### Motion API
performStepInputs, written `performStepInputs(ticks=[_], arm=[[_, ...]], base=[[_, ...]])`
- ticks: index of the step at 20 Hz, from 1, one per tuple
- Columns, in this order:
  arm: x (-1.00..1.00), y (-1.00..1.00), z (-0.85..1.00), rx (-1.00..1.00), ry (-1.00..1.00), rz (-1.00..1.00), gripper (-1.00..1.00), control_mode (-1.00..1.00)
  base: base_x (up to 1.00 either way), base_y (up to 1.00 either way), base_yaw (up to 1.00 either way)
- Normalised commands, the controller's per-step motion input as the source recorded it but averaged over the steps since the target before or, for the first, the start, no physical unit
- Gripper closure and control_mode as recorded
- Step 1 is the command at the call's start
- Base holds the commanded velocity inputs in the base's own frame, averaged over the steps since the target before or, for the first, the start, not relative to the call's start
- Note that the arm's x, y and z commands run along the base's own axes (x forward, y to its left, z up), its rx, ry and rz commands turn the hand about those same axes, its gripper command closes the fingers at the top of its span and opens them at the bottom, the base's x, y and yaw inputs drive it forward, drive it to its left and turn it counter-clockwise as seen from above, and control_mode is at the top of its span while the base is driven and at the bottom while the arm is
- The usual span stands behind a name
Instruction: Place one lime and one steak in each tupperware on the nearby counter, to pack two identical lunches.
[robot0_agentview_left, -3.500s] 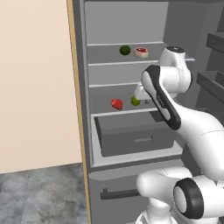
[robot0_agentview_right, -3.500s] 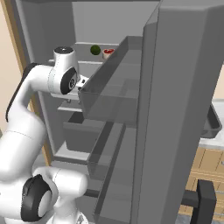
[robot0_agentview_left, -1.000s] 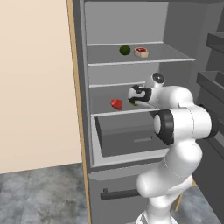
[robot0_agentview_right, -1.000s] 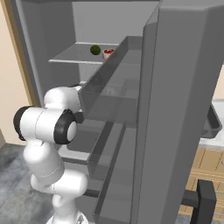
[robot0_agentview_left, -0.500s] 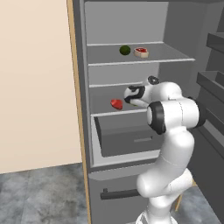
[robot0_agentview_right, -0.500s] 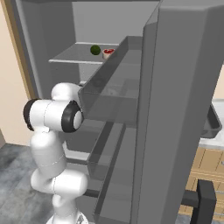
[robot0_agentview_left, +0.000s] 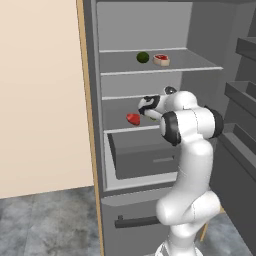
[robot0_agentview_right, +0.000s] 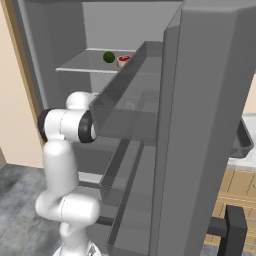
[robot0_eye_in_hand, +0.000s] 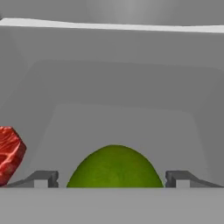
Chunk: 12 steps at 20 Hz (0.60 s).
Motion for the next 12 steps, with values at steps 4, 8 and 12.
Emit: performStepInputs(ticks=[4, 8, 12], arm=[[0.03, 0.0, -0.01, 0.0, 0.0, 0.0, 1.0, -1.0], [-0.01, 0.0, 0.0, 0.0, 0.0, 0.0, 1.0, -1.0], [-0.77, 0.0, 0.66, 0.0, -0.17, 0.0, 1.0, -1.0]], base=[[0.0, 0.0, 0.0], [0.0, 0.0, 0.0], [0.0, 0.0, 0.0]])
